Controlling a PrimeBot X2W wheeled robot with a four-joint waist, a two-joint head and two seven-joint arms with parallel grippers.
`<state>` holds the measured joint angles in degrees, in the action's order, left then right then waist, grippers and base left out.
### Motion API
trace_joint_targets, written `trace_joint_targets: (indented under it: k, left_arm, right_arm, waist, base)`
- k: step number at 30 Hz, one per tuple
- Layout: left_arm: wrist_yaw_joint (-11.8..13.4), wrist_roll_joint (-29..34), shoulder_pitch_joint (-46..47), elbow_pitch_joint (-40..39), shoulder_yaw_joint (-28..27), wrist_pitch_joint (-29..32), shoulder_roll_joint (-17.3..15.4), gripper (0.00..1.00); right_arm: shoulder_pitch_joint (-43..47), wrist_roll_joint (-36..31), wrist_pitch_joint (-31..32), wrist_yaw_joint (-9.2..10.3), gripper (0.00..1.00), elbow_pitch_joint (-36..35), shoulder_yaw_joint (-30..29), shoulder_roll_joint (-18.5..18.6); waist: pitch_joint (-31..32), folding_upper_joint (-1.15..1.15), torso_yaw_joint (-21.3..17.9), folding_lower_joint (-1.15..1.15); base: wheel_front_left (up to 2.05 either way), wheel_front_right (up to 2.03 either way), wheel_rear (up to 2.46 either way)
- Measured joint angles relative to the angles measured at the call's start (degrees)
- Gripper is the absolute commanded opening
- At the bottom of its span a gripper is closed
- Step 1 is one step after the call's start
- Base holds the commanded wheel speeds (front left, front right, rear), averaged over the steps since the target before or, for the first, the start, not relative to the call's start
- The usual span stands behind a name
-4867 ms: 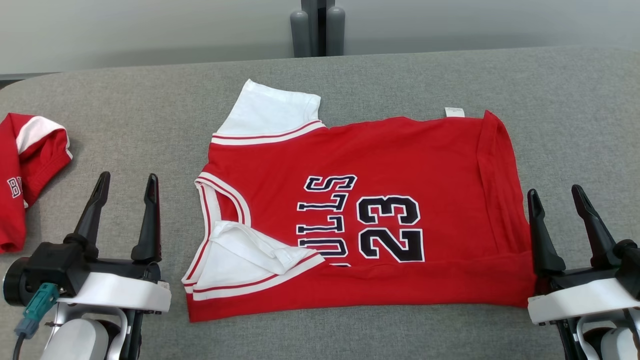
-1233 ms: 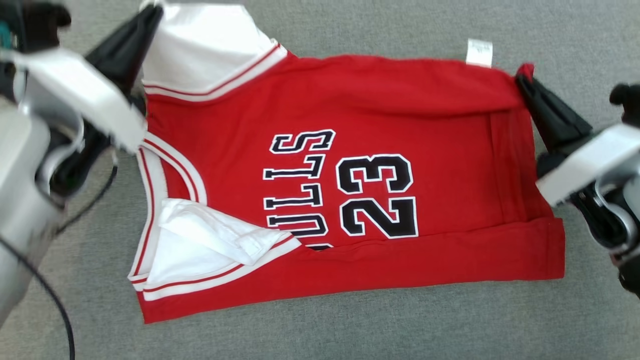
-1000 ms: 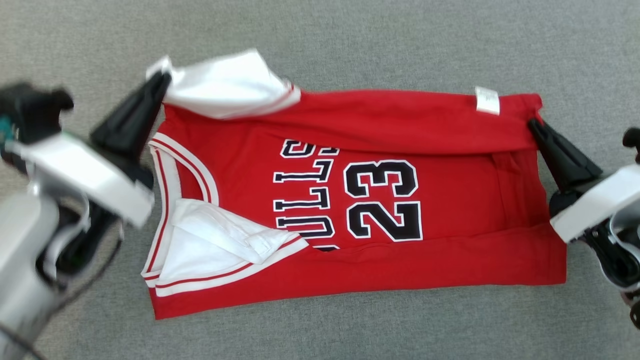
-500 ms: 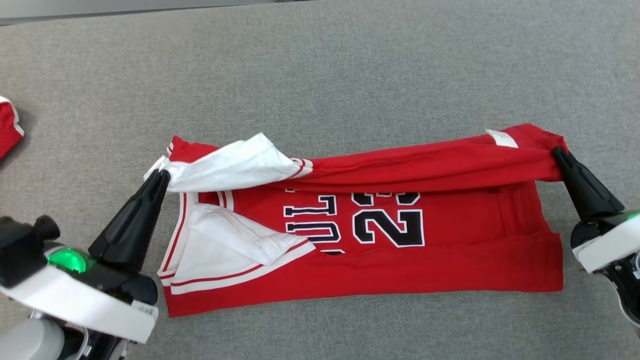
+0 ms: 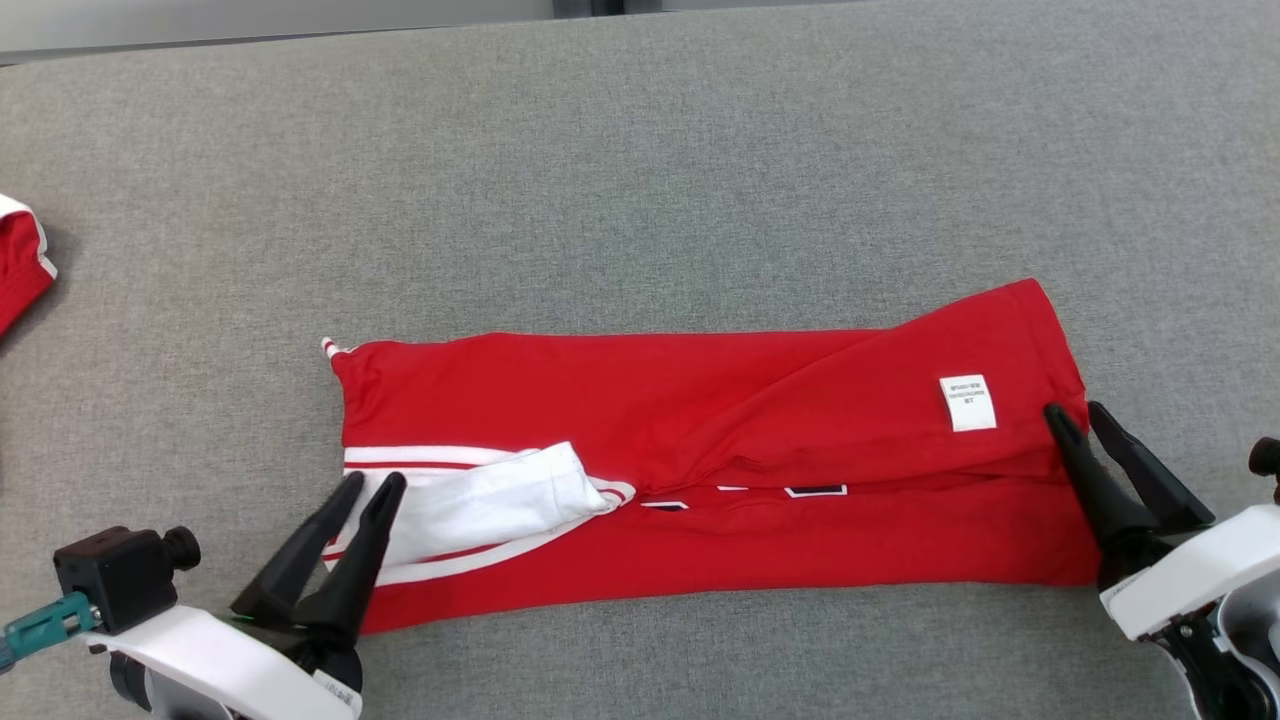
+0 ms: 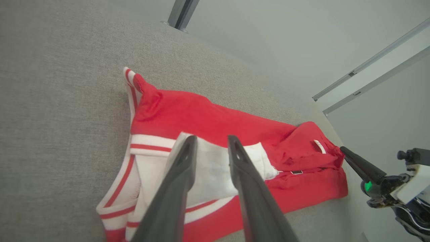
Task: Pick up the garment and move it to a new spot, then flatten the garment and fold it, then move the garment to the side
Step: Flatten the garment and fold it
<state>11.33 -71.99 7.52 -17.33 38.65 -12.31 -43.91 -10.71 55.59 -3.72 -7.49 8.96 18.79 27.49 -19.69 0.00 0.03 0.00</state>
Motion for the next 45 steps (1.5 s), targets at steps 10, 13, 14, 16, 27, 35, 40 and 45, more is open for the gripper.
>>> trace_joint_targets:
  k: [10, 13, 14, 16, 27, 35, 40, 45]
  left_arm:
    - [2.08, 6.81, 1.16, 4.21, -12.58, -2.46, 8.71, 1.0]
    - [3.76, 14.48, 1.52, 2.58, -18.02, -2.59, 11.87, 1.0]
    - [4.27, 16.75, 1.54, 2.08, -19.3, -2.58, 12.8, 1.0]
    - [5.31, 21.7, 1.97, 1.26, -20.9, -2.58, 14.47, 1.0]
    - [4.95, 39.05, 2.02, 5.89, -23.58, -2.59, 19.63, 1.0]
    - [0.47, 44.74, -0.51, 13.7, -25.17, -2.59, 21.14, 1.0]
    - [-2.29, 44.88, -1.4, 16.52, -25.7, -2.59, 22.48, 1.0]
    - [-3.7, 45.08, -1.38, 18.15, -26.51, -2.59, 23.59, 1.0]
  right_arm:
    - [3.82, -11.01, -8.58, 0.01, 1.0, -4.12, -13.5, -8.17]
    - [3.8, -18.28, -9.89, 0.01, 1.0, -7.65, -18.83, -12.57]
    - [3.71, -21.02, -9.96, 0.0, 1.0, -8.98, -20.25, -13.9]
    - [2.93, -25.61, -10.2, 0.0, 1.0, -11.09, -21.93, -16.24]
    - [2.21, -42.01, -8.66, 0.0, 1.0, -10.68, -21.06, -20.61]
    - [3.65, -43.97, -8.31, 0.0, 1.0, -4.72, -20.64, -21.2]
    - [4.1, -44.01, -8.25, 0.0, 1.0, -2.35, -20.72, -21.34]
    - [3.94, -43.86, -8.4, 0.0, 1.0, -1.22, -20.72, -21.38]
  waist:
    - [1.22, 0.0, -0.05, 0.0]
    - [1.83, 0.0, -0.42, 0.0]
    - [2.07, 0.0, -0.55, 0.0]
    - [2.47, 0.0, -0.85, 0.0]
    - [5.12, 0.0, -1.09, 0.0]
    - [7.45, 0.0, -0.42, 0.0]
    - [8.28, 0.0, 0.01, 0.0]
    - [8.55, 0.0, 0.14, 0.0]
  base:
    - [0.0, 0.0, 0.0]
    - [0.0, 0.0, 0.0]
    - [0.0, 0.0, 0.0]
    - [0.0, 0.0, 0.0]
    - [0.0, 0.0, 0.0]
    - [0.0, 0.0, 0.0]
    - [0.0, 0.0, 0.0]
    - [0.0, 0.0, 0.0]
